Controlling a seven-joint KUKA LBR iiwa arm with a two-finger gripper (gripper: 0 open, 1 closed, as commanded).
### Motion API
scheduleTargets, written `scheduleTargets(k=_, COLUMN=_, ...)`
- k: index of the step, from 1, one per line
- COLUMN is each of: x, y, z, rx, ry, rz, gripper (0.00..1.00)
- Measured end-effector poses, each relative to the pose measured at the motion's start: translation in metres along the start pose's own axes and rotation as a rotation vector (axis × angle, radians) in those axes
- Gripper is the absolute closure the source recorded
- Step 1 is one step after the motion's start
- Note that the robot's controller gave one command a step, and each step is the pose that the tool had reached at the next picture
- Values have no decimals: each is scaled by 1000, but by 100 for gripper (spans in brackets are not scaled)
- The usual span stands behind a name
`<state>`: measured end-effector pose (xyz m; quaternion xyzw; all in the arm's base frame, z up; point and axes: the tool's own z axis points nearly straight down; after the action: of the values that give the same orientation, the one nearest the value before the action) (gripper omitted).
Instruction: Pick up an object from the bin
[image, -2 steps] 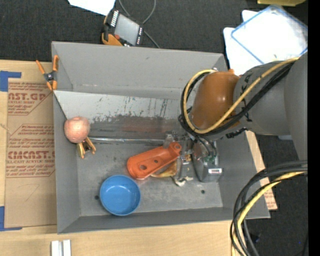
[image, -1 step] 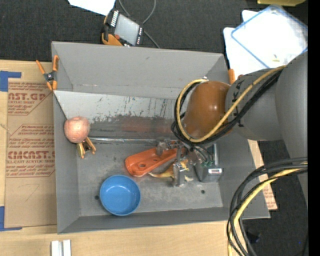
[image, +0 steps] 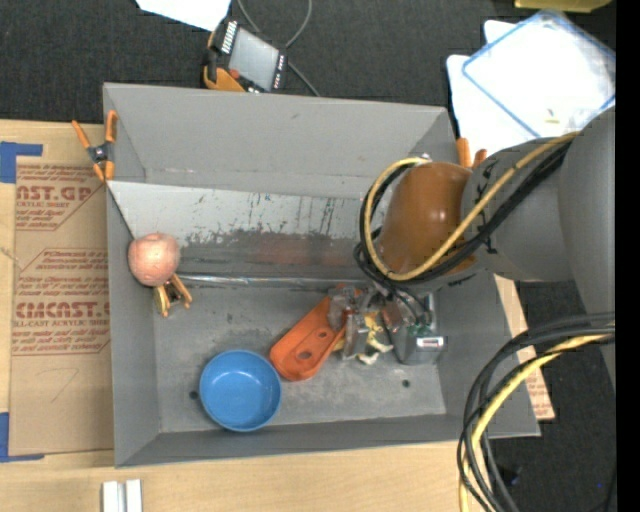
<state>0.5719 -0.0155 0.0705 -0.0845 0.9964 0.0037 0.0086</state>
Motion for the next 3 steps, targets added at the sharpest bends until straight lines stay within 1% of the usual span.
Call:
scheduleTargets(k=1, x=0, y=0, z=0, rx=0, ry=0, rz=0, gripper=100)
scheduleTargets(k=2, x=4, y=0, z=-19, rx=-1, ry=9, rz=-1, gripper=100)
scheduleTargets(k=3, x=1, y=-3, z=-37, rx=-1, ry=2, rz=-116, gripper=100)
